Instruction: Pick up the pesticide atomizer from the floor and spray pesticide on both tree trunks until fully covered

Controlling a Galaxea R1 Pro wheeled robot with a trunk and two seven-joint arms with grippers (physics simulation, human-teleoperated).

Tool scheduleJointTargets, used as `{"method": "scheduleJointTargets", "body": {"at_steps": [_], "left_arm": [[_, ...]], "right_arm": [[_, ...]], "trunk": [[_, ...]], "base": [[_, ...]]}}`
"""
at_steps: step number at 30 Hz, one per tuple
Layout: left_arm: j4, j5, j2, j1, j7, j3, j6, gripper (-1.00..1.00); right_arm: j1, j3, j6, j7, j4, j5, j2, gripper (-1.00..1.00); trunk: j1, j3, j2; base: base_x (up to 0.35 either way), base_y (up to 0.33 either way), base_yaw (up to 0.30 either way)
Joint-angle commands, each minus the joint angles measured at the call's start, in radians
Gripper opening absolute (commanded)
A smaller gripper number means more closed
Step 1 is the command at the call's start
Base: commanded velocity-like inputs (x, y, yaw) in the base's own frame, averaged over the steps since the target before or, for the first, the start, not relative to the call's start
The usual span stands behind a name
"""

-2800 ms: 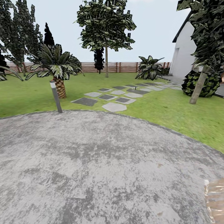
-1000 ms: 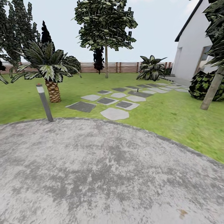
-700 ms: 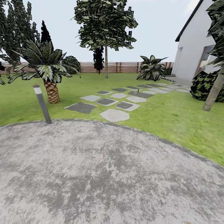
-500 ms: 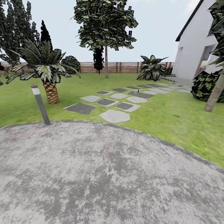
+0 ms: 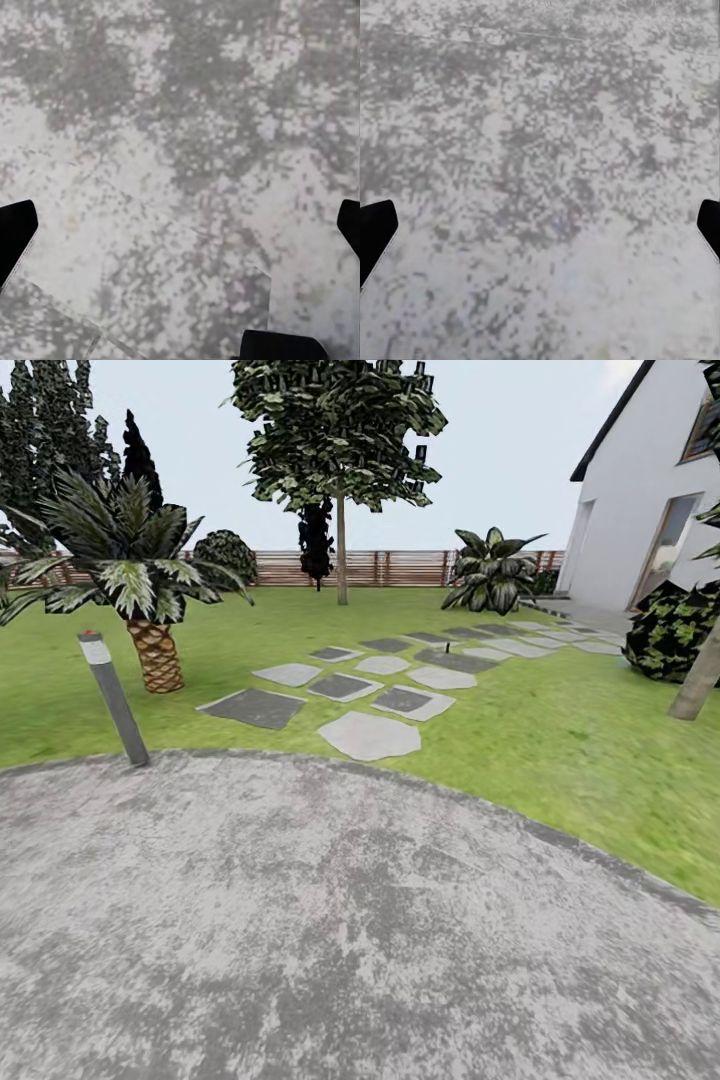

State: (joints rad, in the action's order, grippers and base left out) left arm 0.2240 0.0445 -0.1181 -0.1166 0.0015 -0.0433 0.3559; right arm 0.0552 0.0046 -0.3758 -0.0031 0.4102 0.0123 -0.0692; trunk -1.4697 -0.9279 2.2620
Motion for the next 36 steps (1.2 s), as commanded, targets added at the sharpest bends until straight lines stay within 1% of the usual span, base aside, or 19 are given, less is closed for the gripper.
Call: {"method": "scheduleJointTargets", "body": {"at_steps": [1,36], "left_arm": [[0.000,0.000,0.000,0.000,0.000,0.000,0.000,1.00],[0.000,0.000,0.000,0.000,0.000,-0.002,0.000,1.00]], "right_arm": [[0.000,0.000,0.000,0.000,0.000,0.000,0.000,1.00],[0.000,0.000,0.000,0.000,0.000,0.000,0.000,1.00]], "trunk": [[0.000,-0.002,0.000],[0.000,-0.055,0.000]], "base": [[0.337,0.000,0.000],[0.337,0.000,0.000]]}}
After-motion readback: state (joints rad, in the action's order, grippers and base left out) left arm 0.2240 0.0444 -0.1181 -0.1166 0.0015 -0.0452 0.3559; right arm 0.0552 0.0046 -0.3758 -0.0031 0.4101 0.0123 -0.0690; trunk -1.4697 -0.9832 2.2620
